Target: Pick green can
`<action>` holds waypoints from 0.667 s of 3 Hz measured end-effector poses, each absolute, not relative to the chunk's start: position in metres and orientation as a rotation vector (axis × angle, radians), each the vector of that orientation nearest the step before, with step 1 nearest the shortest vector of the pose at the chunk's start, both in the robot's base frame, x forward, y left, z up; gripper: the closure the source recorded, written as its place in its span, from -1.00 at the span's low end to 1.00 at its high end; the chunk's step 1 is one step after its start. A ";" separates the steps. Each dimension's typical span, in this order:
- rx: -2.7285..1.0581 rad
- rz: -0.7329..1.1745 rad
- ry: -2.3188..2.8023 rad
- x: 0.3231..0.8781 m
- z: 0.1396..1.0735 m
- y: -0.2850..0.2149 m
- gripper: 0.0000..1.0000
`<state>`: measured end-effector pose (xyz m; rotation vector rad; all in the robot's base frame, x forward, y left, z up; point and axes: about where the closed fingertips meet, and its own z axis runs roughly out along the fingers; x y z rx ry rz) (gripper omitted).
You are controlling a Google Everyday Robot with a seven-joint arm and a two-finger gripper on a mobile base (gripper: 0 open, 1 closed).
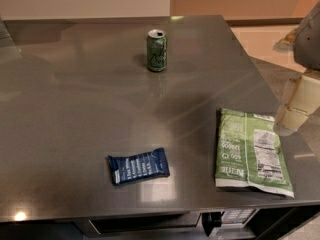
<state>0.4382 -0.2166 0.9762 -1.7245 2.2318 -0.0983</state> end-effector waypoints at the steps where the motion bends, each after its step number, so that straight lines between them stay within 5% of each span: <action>1: -1.715 -0.094 2.225 0.442 0.977 -0.215 -1.00; 2: -1.674 -0.043 2.216 0.465 0.975 -0.206 -1.00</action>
Offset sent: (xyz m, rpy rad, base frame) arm 0.0603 0.0223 -0.0080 0.1403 0.0002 -0.0345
